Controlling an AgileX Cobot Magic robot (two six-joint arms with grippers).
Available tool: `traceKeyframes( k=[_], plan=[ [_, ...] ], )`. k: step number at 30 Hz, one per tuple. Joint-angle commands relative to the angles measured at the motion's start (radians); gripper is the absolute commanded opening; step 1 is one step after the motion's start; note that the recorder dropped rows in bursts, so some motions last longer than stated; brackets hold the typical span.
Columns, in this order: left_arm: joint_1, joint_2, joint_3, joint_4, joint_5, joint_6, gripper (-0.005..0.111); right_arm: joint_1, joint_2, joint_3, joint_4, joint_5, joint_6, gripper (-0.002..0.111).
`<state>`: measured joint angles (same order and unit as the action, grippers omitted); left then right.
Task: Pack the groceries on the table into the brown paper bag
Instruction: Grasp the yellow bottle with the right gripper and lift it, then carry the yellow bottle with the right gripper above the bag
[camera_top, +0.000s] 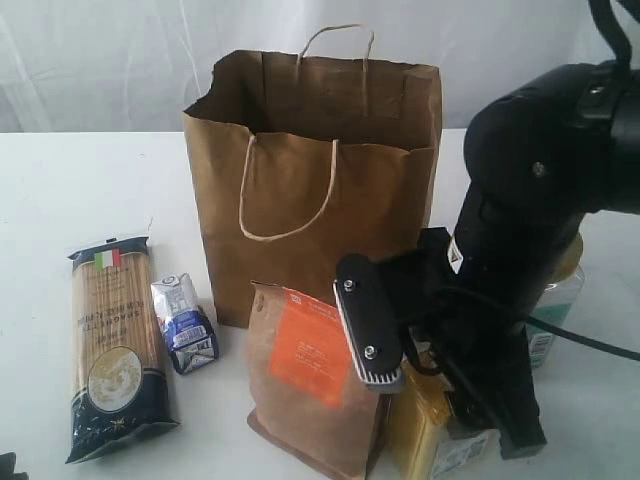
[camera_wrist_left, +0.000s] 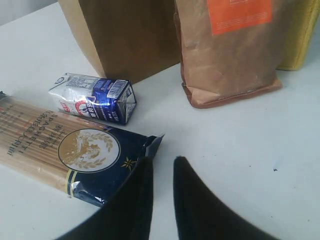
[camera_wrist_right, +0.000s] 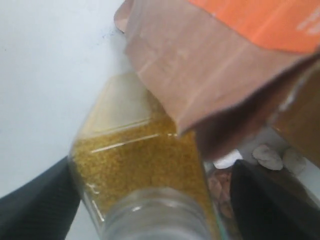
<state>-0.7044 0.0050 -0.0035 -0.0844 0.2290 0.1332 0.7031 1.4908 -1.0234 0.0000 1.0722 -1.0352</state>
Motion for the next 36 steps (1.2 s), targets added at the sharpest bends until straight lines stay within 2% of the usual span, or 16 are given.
traceKeyframes(
  k=[1, 8, 11, 19, 25, 30, 36],
  plan=[
    [-0.006, -0.005, 0.003, -0.003, 0.005, 0.001, 0.021, -0.006, 0.003, 0.001, 0.007, 0.001, 0.039, 0.063],
    [-0.006, -0.005, 0.003, -0.003, 0.005, 0.001, 0.021, -0.006, -0.005, 0.001, 0.0, 0.053, 0.217, 0.014],
    [-0.006, -0.005, 0.003, -0.003, 0.005, 0.001, 0.021, -0.006, -0.047, 0.001, 0.0, 0.055, 0.282, 0.0],
    [-0.006, -0.005, 0.003, -0.003, 0.005, 0.001, 0.021, -0.006, -0.282, 0.001, 0.0, 0.055, 0.553, 0.0],
    [-0.006, -0.005, 0.003, -0.003, 0.005, 0.001, 0.021, -0.006, -0.491, -0.002, -0.02, -0.014, 0.77, 0.0],
    [-0.006, -0.005, 0.003, -0.003, 0.005, 0.001, 0.021, -0.006, -0.629, -0.006, -0.141, -0.075, 0.935, 0.0],
    [-0.006, -0.005, 0.003, -0.003, 0.005, 0.001, 0.021, -0.006, -0.639, -0.091, -0.316, -0.172, 1.042, 0.0]
  ],
)
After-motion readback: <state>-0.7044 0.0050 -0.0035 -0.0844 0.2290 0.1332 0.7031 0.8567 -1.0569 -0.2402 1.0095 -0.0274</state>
